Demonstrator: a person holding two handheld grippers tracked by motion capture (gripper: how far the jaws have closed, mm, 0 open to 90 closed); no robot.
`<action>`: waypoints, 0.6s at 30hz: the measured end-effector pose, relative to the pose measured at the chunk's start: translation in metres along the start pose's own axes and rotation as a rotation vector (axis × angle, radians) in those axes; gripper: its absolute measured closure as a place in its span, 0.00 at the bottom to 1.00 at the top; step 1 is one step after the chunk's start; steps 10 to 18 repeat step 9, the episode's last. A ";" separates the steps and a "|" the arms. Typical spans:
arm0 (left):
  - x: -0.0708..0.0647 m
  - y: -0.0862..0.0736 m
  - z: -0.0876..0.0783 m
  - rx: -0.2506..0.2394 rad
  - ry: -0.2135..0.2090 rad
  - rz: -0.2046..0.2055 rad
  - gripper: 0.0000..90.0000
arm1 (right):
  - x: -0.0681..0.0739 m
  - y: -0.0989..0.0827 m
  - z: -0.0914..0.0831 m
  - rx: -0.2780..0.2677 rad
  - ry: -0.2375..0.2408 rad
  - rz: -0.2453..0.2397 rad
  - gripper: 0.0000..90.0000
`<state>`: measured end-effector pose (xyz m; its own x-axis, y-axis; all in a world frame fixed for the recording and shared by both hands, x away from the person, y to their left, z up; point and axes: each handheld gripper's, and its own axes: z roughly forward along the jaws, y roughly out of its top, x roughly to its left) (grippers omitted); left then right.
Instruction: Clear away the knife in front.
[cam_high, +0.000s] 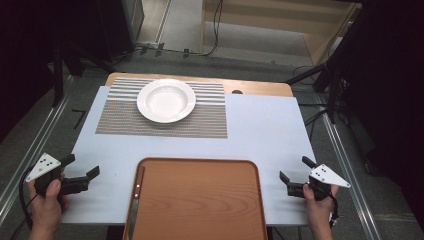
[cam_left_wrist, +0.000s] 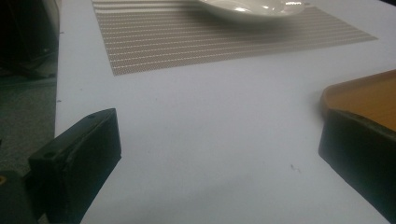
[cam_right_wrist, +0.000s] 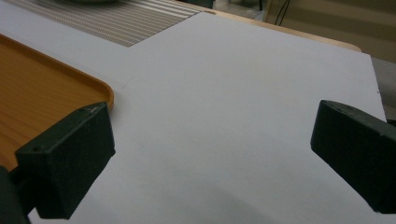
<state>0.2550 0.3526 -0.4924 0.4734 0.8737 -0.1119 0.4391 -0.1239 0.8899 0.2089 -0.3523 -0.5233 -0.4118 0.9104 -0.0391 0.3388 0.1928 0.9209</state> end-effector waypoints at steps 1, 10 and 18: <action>0.000 -0.001 -0.001 -0.009 0.000 -0.003 0.00 | 0.000 0.000 0.000 -0.003 0.001 0.002 0.00; 0.001 -0.002 -0.002 -0.050 0.032 -0.045 0.00 | -0.001 0.000 0.000 -0.004 0.000 0.011 0.00; 0.001 -0.002 -0.002 -0.050 0.032 -0.045 0.00 | -0.001 0.000 0.000 -0.004 0.000 0.011 0.00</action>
